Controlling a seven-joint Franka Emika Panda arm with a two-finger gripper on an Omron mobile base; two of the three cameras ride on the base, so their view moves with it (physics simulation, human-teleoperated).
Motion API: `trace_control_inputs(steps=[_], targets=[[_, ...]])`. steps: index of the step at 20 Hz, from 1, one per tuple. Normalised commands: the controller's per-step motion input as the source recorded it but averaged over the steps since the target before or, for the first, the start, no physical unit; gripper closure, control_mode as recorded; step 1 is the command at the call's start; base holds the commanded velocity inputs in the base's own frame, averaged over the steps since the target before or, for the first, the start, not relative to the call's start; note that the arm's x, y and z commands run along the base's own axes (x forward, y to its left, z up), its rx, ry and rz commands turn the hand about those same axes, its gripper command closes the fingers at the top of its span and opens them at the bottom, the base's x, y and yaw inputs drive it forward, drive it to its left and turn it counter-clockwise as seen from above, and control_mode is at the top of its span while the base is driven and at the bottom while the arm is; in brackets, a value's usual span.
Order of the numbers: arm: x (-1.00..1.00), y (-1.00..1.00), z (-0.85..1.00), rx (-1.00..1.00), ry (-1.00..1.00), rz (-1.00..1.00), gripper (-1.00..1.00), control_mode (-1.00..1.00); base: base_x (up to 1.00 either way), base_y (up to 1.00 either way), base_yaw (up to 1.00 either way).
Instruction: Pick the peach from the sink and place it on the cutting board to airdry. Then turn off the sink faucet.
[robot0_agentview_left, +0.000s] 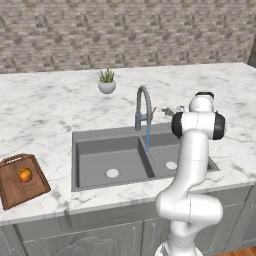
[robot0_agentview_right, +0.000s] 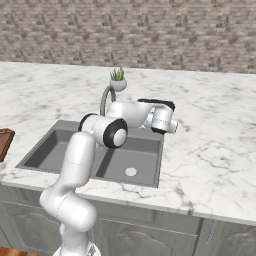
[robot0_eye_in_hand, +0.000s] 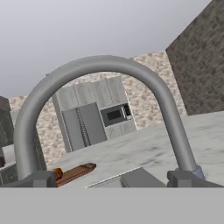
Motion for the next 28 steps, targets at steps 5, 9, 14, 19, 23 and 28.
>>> trace_control_inputs(steps=[5,9,14,19,23,28], targets=[[0.16,0.00,-0.08,0.00,0.00,0.00,-1.00,-1.00,0.00,0.00,0.00],[0.19,0.00,-0.10,0.00,0.00,0.00,-1.00,-1.00,0.00,0.00,0.00],[0.20,0.00,-0.08,0.00,0.00,0.00,-1.00,-1.00,0.00,0.00,0.00],[0.24,0.00,-0.11,0.00,0.00,0.00,-1.00,-1.00,0.00,0.00,0.00],[0.21,0.00,-0.11,0.00,0.00,0.00,-1.00,-1.00,0.00,0.00,0.00],[0.17,0.00,-0.14,0.00,0.00,0.00,-1.00,-1.00,0.00,0.00,0.00]])
